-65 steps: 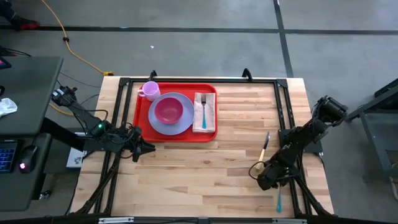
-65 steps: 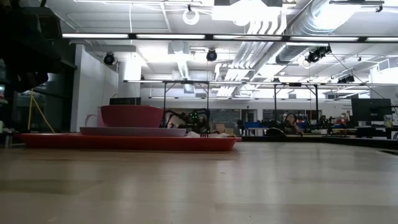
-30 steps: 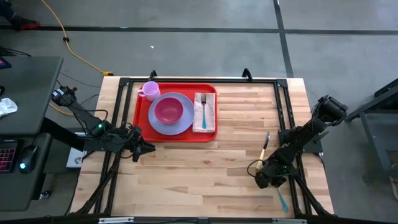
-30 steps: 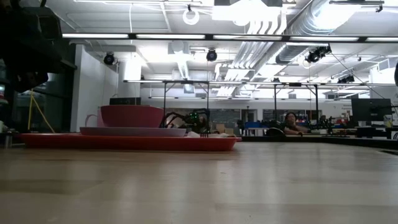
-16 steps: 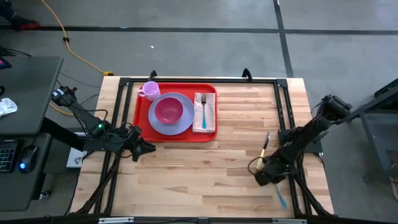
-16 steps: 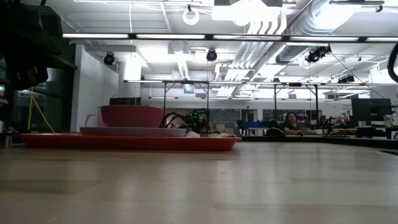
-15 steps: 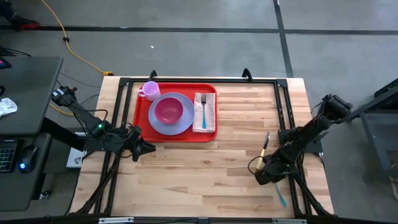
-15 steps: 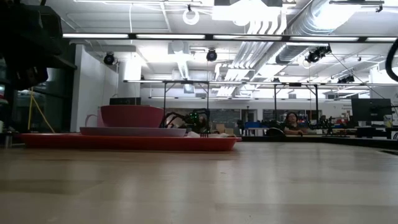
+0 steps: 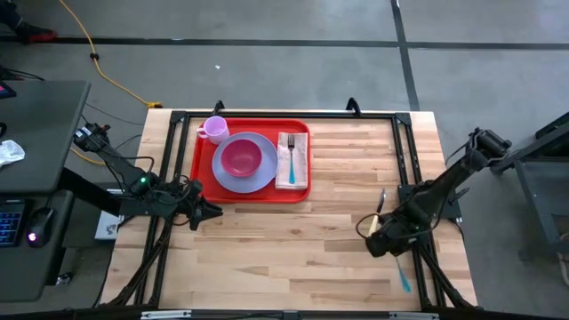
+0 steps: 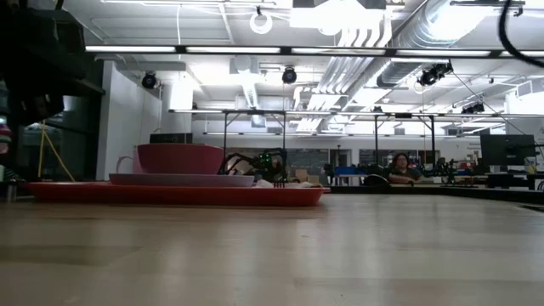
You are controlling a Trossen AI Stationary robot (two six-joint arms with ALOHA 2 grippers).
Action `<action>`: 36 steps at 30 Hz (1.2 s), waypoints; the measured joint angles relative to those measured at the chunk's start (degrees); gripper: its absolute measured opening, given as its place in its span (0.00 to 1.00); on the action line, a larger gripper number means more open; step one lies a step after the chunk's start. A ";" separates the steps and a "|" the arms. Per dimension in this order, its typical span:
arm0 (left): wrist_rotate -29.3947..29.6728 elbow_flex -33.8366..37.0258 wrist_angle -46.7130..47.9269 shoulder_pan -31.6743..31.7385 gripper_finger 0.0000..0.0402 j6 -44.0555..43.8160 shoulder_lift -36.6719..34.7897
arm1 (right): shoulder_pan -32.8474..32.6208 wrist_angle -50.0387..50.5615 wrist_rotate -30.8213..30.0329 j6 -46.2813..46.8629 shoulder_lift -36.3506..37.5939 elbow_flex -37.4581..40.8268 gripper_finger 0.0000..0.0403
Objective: Set up tray
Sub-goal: Put the blue spoon on the brown napkin beside the blue fork on the red tray
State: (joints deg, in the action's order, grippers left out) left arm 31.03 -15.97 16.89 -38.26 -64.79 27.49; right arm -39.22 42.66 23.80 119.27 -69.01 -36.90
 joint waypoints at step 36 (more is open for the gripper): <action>-0.42 0.00 8.64 0.00 0.32 4.98 0.02 | 37.36 10.73 -11.51 -36.81 -26.22 -39.84 0.00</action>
State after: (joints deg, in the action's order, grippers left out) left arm 30.61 -15.97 25.53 -38.26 -59.81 27.51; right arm -1.86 53.39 12.29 82.46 -95.23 -76.74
